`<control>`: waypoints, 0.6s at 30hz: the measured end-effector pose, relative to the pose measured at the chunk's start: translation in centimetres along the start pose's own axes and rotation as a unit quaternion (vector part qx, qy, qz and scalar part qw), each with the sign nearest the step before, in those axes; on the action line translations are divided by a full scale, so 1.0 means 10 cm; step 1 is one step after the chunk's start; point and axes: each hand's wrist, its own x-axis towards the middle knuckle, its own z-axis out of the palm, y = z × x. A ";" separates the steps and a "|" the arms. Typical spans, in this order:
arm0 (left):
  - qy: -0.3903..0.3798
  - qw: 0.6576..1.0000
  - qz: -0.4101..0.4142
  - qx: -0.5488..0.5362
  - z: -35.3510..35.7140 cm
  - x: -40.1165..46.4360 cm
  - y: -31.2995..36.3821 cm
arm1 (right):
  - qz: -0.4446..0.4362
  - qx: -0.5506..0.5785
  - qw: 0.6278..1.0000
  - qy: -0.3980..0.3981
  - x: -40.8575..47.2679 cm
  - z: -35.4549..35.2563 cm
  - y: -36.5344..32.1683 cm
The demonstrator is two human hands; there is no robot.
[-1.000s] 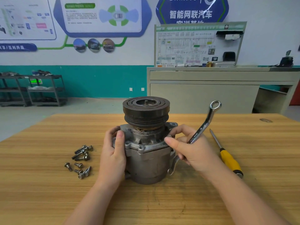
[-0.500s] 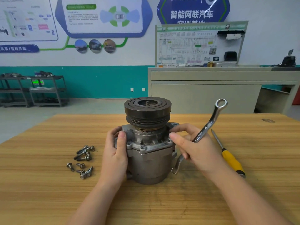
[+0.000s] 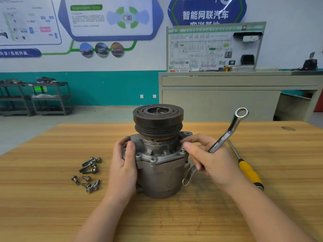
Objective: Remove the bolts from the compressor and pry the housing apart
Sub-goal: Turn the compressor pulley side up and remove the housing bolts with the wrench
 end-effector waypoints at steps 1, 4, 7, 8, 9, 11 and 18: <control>0.002 1.000 0.000 -0.002 0.00 0.00 0.00 | 0.000 -0.015 1.000 -0.001 0.00 0.00 0.00; 0.001 1.000 0.003 -0.004 0.00 0.00 0.00 | -0.006 -0.026 1.000 -0.004 -0.01 -0.01 0.01; 0.000 1.000 0.004 -0.004 0.00 0.00 0.00 | 0.004 0.000 1.000 -0.011 -0.01 0.00 -0.02; 0.001 1.000 0.003 -0.005 0.00 0.00 0.00 | -0.001 -0.019 1.000 -0.012 -0.01 -0.01 -0.01; 0.001 1.000 0.002 -0.007 0.00 0.00 0.00 | 0.000 -0.036 0.999 -0.009 -0.01 0.01 -0.02; 0.001 1.000 0.002 -0.004 0.00 0.00 -0.01 | -0.002 -0.046 0.999 -0.009 -0.01 0.02 -0.03; 0.002 1.000 0.005 0.010 -0.01 0.01 -0.02 | -0.004 -0.041 0.999 -0.012 -0.01 0.02 -0.05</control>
